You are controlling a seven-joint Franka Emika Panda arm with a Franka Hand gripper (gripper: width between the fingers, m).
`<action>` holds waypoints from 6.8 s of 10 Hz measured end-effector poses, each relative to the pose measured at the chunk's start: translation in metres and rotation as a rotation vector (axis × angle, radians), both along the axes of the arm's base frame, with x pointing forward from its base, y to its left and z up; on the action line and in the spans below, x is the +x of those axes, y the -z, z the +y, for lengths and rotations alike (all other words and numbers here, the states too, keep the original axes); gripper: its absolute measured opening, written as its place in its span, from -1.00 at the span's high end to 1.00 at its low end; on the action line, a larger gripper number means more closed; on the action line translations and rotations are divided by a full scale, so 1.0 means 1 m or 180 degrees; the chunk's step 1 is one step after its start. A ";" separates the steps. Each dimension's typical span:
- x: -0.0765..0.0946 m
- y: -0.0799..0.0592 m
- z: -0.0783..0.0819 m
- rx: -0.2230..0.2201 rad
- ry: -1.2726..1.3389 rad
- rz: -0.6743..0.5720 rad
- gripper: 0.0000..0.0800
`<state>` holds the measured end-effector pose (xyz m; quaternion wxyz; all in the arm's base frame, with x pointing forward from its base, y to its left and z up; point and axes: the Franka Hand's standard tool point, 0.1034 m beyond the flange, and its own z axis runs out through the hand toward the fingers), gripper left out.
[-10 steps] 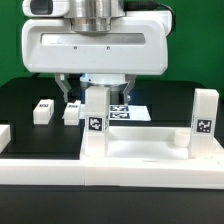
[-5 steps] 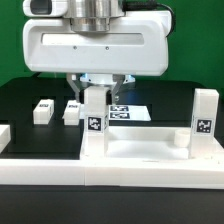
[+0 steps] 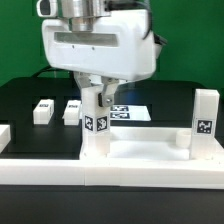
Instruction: Assemble desk
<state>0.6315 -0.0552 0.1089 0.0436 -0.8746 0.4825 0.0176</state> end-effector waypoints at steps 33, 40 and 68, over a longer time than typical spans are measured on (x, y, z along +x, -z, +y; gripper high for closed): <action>-0.029 -0.019 0.099 0.0378 0.2948 0.0275 -0.62; -0.086 0.035 0.101 0.0123 0.2507 0.0319 -0.62; -0.125 0.098 0.088 -0.0164 0.1803 0.0412 0.82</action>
Offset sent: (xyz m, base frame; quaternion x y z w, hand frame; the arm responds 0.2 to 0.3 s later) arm 0.0039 -0.0224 -0.0023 0.0087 -0.0203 0.0984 0.9949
